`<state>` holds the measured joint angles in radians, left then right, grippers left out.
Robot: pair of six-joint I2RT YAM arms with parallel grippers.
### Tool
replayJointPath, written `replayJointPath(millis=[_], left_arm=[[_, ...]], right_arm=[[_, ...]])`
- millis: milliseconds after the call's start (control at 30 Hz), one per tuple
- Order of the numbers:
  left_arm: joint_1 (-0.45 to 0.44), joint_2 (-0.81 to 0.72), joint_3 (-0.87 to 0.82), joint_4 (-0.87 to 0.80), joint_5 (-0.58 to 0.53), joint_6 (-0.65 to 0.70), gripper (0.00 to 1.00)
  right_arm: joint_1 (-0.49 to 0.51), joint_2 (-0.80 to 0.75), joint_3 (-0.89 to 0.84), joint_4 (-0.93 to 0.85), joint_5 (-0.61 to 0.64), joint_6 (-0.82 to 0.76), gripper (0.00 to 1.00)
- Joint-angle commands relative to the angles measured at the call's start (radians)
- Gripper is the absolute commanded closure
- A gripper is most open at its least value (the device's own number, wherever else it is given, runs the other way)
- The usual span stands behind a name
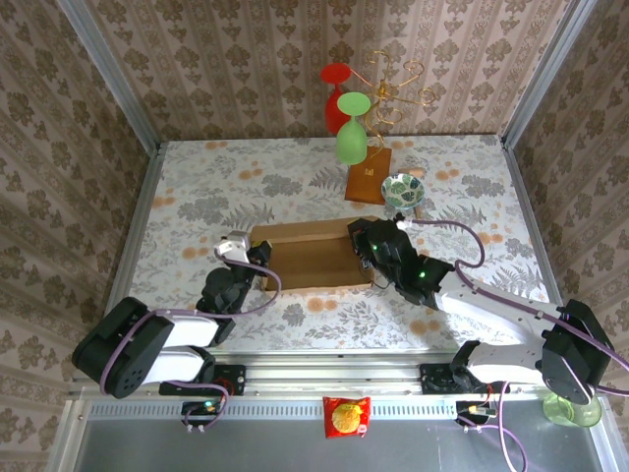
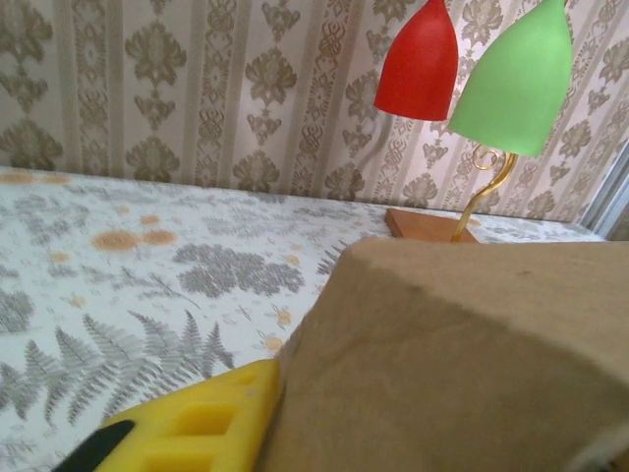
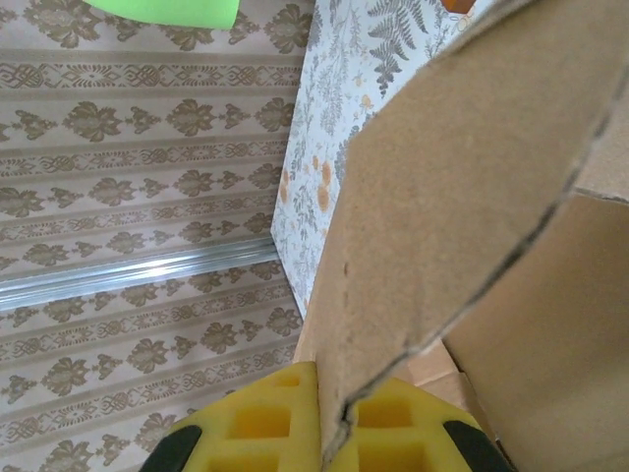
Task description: Fold the paper box
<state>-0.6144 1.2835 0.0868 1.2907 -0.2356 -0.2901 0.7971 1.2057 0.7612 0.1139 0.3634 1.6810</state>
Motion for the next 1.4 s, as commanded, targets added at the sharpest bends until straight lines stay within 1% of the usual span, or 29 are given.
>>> replayJointPath(millis=[0, 67, 133, 233, 300, 333, 367, 400, 500, 533, 567, 600, 667, 733, 767, 833, 900, 933, 1000, 1167, 1267, 1367], left_arm=[[-0.005, -0.043, -0.027, -0.014, 0.016, -0.095, 0.64], [-0.005, -0.08, -0.04, -0.032, 0.019, -0.146, 0.61], [-0.005, -0.139, -0.049, -0.084, 0.027, -0.204, 0.59], [-0.008, -0.291, -0.051, -0.254, 0.035, -0.283, 0.56], [-0.013, -0.451, -0.032, -0.451, 0.035, -0.329, 0.53], [-0.014, -0.531, -0.015, -0.564, 0.029, -0.349, 0.53], [-0.016, -0.631, 0.013, -0.721, 0.014, -0.376, 0.54], [-0.02, -0.731, 0.044, -0.882, -0.01, -0.399, 0.56], [-0.024, -0.969, 0.123, -1.236, -0.119, -0.479, 0.61], [-0.025, -1.016, 0.143, -1.317, -0.151, -0.516, 0.61], [-0.023, -1.05, 0.174, -1.402, -0.176, -0.552, 0.59], [-0.017, -1.056, 0.206, -1.454, -0.174, -0.557, 0.56], [-0.002, -1.008, 0.27, -1.513, -0.143, -0.564, 0.53], [0.018, -0.902, 0.351, -1.583, -0.124, -0.613, 0.53], [0.037, -0.834, 0.399, -1.611, -0.095, -0.637, 0.53], [0.117, -0.716, 0.476, -1.644, 0.032, -0.675, 0.52], [0.234, -0.578, 0.547, -1.644, 0.206, -0.691, 0.5], [0.264, -0.529, 0.571, -1.661, 0.251, -0.701, 0.49], [0.308, -0.454, 0.609, -1.687, 0.291, -0.707, 0.46], [0.354, -0.379, 0.622, -1.558, 0.376, -0.784, 0.43], [0.352, -0.318, 0.648, -1.511, 0.423, -0.841, 0.42], [0.351, -0.265, 0.633, -1.445, 0.472, -0.92, 0.42]], right_arm=[[-0.001, 0.005, -0.031, -0.031, 0.044, 0.02, 1.0], [-0.001, 0.003, -0.036, -0.031, 0.045, 0.022, 1.0], [-0.001, 0.002, -0.041, -0.033, 0.05, 0.025, 1.0], [-0.001, 0.005, -0.045, -0.028, 0.049, 0.028, 1.0], [-0.001, 0.008, -0.042, -0.031, 0.049, 0.028, 1.0], [-0.001, 0.008, -0.042, -0.031, 0.051, 0.026, 1.0], [-0.002, 0.008, -0.04, -0.033, 0.052, 0.027, 1.0], [-0.002, 0.007, -0.04, -0.034, 0.053, 0.024, 1.0], [-0.002, 0.009, -0.04, -0.034, 0.052, 0.019, 1.0], [-0.002, 0.01, -0.04, -0.034, 0.052, 0.019, 1.0], [-0.001, 0.012, -0.04, -0.031, 0.049, 0.018, 1.0], [-0.001, 0.014, -0.04, -0.03, 0.048, 0.014, 1.0], [-0.001, 0.015, -0.04, -0.029, 0.045, 0.009, 1.0], [-0.001, 0.011, -0.042, -0.033, 0.048, 0.005, 1.0], [-0.001, 0.008, -0.041, -0.036, 0.051, 0.003, 1.0], [-0.001, 0.005, -0.042, -0.041, 0.052, -0.002, 1.0], [-0.001, 0.002, -0.039, -0.047, 0.053, -0.007, 1.0], [-0.003, 0.0, -0.037, -0.05, 0.053, -0.009, 1.0], [-0.003, 0.0, -0.035, -0.051, 0.054, -0.018, 1.0], [-0.003, 0.005, -0.034, -0.048, 0.045, -0.029, 1.0], [-0.003, 0.008, -0.033, -0.042, 0.041, -0.03, 1.0], [-0.002, 0.009, -0.034, -0.042, 0.041, -0.032, 1.0]])
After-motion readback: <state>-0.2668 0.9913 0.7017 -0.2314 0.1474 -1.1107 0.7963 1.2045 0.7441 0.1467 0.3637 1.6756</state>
